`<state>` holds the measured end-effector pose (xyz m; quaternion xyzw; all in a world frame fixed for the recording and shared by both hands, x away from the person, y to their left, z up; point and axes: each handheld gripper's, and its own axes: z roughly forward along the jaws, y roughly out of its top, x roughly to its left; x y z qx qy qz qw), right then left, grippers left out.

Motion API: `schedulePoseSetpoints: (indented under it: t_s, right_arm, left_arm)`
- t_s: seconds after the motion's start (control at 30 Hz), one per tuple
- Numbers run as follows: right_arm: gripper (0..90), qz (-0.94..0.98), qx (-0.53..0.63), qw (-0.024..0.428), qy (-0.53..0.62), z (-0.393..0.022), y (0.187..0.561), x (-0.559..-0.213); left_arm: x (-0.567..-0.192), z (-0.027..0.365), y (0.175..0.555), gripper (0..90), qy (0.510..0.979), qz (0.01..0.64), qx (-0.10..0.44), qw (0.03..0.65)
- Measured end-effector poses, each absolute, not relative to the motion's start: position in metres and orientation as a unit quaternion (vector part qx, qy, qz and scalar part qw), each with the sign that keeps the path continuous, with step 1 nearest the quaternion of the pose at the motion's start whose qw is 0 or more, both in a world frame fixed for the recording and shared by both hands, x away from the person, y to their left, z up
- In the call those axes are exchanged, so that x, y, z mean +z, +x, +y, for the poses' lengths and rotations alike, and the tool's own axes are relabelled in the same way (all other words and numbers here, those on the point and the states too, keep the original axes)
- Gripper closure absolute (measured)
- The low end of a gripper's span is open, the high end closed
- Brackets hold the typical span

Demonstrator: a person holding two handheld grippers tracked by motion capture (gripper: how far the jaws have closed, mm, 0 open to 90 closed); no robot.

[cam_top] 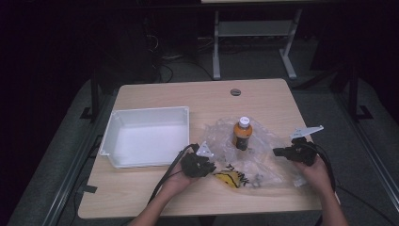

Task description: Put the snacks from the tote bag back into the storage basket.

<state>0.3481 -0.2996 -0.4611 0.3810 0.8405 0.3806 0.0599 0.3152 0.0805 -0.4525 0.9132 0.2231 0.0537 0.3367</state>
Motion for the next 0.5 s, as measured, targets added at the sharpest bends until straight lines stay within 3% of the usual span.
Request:
schedulePoseSetpoints:
  t_s: [0.5]
  right_arm:
    - [89.5, 0.839, 0.386, 0.061, 0.379, -0.298, 0.348, -0.461]
  left_arm:
    - [-0.424, 0.096, 0.295, 75.7, 0.905, 0.207, 0.043, 0.37]
